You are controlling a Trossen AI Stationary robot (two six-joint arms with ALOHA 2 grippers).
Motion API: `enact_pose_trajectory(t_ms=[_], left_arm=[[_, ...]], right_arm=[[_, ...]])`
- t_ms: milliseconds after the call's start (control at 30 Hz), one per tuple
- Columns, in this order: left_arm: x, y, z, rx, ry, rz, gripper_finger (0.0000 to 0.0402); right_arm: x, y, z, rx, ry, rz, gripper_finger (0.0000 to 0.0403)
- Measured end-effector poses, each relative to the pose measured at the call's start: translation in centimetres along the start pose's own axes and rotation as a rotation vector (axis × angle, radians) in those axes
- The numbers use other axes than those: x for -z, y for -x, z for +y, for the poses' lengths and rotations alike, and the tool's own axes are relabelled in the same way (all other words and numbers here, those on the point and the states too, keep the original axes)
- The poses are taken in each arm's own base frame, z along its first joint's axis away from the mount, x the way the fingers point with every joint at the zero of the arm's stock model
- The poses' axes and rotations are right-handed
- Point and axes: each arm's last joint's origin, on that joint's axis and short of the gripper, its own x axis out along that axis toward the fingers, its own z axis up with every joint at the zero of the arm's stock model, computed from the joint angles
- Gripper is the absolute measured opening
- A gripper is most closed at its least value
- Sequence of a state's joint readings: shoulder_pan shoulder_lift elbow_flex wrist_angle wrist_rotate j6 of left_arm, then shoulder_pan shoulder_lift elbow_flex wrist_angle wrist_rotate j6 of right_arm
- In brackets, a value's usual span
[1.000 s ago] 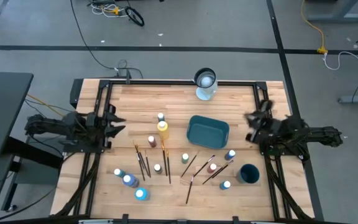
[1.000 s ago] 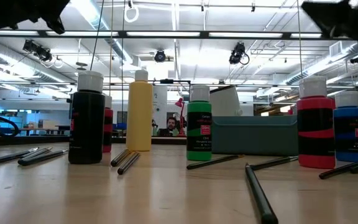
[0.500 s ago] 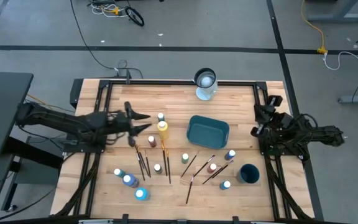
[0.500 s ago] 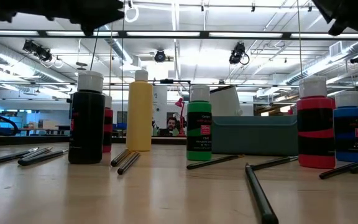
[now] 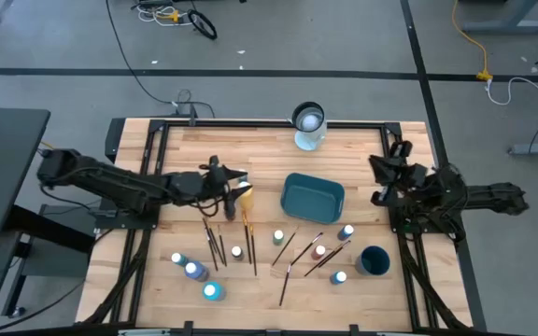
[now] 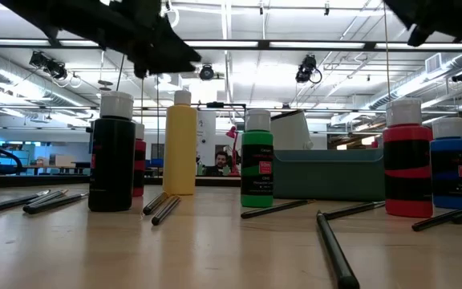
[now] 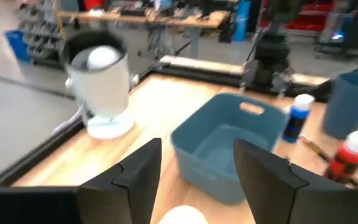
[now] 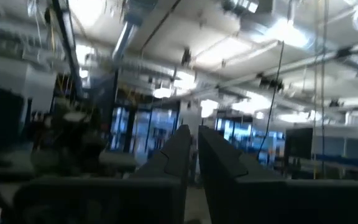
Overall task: Pick & Place Paint Supplies
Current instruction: Put the large yellow paint bottle into the green bin
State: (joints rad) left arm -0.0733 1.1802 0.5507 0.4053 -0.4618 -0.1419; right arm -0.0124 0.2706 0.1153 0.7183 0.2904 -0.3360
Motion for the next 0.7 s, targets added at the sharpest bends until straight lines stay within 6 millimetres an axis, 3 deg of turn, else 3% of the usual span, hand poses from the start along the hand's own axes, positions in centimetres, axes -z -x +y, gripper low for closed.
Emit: enact_pose_trajectory(t_ms=[167,333,700], left_arm=[[0.8,-0.8,0.6,-0.038,0.023,0.049,0.0223],[1.2,-0.8,0.7,-0.037,0.043,0.089,0.0224],[1.8,-0.7,0.8,-0.045,0.049,0.152,0.0224]], right_arm=[[1.0,-1.5,0.8,-0.032,0.031,0.114,0.0039],[0.8,-2.2,0.9,0.025,-0.022,0.054,0.0039],[2.3,-3.4,1.6,0.063,-0.041,0.091,0.0039]])
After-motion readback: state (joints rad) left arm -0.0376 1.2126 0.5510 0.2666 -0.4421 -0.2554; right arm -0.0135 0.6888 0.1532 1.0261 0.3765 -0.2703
